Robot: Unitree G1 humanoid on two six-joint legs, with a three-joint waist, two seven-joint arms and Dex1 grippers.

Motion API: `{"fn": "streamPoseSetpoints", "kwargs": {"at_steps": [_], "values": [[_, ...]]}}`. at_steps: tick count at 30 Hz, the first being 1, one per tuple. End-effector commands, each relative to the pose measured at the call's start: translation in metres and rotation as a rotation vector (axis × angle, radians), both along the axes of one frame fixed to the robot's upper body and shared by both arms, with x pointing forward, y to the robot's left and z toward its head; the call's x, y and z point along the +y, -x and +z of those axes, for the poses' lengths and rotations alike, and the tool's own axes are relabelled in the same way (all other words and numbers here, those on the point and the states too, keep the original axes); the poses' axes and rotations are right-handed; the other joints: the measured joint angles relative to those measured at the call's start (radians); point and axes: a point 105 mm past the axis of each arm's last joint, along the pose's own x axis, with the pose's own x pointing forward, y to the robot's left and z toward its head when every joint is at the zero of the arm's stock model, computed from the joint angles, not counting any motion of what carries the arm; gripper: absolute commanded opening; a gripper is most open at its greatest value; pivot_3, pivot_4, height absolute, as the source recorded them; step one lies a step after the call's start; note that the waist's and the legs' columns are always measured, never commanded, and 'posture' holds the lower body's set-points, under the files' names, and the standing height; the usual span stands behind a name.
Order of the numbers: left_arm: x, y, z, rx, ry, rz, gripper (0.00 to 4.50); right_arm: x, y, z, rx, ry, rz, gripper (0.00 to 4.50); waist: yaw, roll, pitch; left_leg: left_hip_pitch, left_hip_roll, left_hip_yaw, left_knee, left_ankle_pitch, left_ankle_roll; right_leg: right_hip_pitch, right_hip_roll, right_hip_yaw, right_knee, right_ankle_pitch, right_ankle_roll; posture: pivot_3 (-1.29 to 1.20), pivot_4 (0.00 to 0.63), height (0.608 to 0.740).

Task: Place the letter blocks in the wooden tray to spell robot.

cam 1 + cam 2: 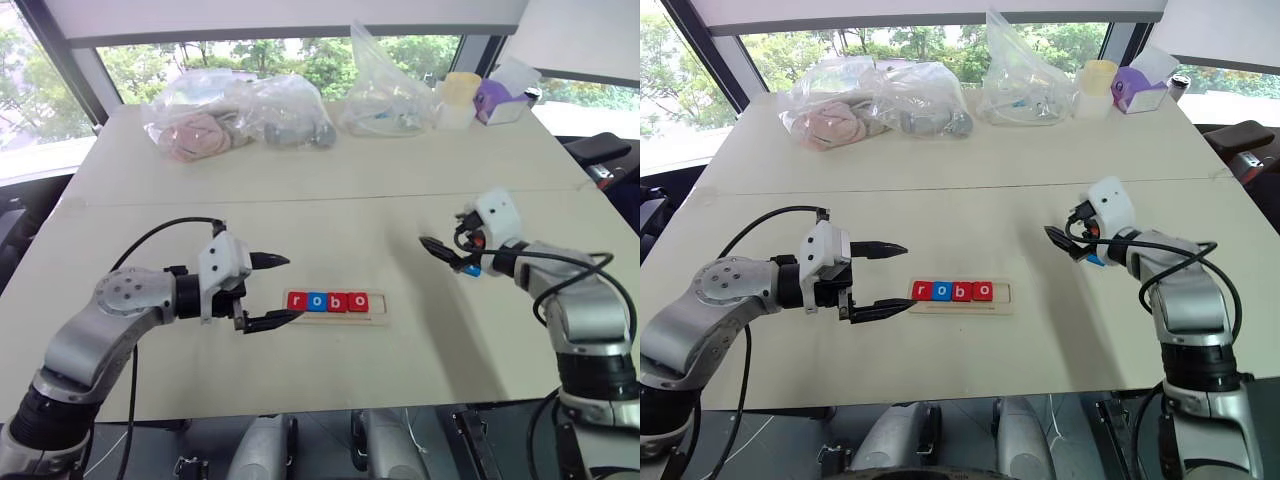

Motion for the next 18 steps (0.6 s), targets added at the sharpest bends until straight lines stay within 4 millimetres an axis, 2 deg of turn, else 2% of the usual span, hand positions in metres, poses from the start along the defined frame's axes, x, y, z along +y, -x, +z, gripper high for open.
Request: {"fn": "streamPoseSetpoints", "kwargs": {"at_steps": [1,4,13,18], "values": [[-0.003,0.001,0.005,-0.034,0.002,-0.027,4.5,-0.023,0.006,0.002,-0.017,0.037,-0.202,4.46,0.0,0.0,0.0,0.0,0.0,0.0,0.0,0.0,0.0,0.0,0.0,0.0,0.0,0.0,0.0,0.0,0.15,0.725],[-0.004,0.0,0.005,-0.034,0.004,-0.031,4.5,-0.034,0.013,-0.01,0.026,0.019,-0.337,4.46,0.0,0.0,0.0,0.0,0.0,0.0,0.0,0.0,0.0,0.0,0.0,0.0,0.0,0.0,0.0,0.0,0.15,0.725],[-0.005,-0.001,0.004,-0.039,0.001,-0.042,4.5,-0.022,0.021,-0.039,0.118,-0.078,-0.523,4.46,-0.003,0.0,0.0,0.0,0.0,0.0,0.0,0.0,0.0,0.0,0.003,-0.001,0.0,0.0,0.0,0.0,0.15,0.725],[-0.005,-0.001,0.005,-0.045,-0.002,-0.039,4.5,-0.025,0.021,-0.052,0.169,-0.173,-0.644,4.46,-0.007,0.0,-0.001,0.001,0.0,0.001,0.0,0.0,0.0,0.001,0.003,-0.001,0.0,0.0,0.0,0.0,0.15,0.725]]}}
